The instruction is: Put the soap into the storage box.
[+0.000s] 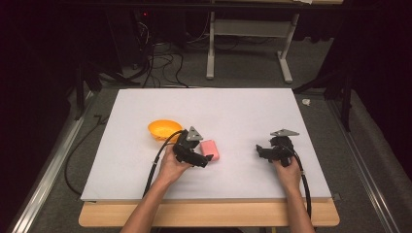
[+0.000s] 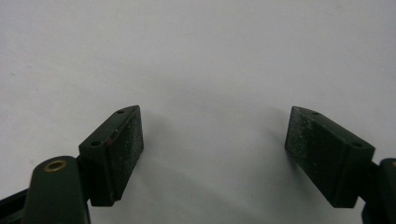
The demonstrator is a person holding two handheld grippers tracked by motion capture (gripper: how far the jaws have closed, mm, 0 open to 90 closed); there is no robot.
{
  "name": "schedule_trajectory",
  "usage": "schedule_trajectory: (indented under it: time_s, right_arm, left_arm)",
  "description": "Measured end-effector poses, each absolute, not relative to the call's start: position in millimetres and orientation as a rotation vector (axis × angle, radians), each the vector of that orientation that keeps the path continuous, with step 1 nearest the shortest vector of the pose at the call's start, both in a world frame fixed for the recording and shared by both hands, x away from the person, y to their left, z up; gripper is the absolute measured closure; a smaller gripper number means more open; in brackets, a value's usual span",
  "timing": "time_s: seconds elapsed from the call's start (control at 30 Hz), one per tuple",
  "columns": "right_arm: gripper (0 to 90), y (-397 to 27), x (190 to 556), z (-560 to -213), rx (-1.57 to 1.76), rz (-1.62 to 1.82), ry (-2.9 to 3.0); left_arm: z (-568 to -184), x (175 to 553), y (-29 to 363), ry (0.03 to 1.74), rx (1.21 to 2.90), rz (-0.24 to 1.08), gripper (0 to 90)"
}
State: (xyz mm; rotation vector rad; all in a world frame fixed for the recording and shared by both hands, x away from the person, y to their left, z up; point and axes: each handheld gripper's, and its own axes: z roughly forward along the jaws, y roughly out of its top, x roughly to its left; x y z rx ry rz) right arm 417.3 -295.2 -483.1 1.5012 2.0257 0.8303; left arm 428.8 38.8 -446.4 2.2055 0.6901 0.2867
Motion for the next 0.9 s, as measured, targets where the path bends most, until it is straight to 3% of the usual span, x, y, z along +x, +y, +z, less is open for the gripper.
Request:
schedule_trajectory:
  time_s: [0.9]
  right_arm:
    - [20.1, -296, 417, -483, 1.501, 0.830, 2.030]
  left_arm:
    - [-474, 450, 16, 0.681, 2.300, 0.253, 4.1]
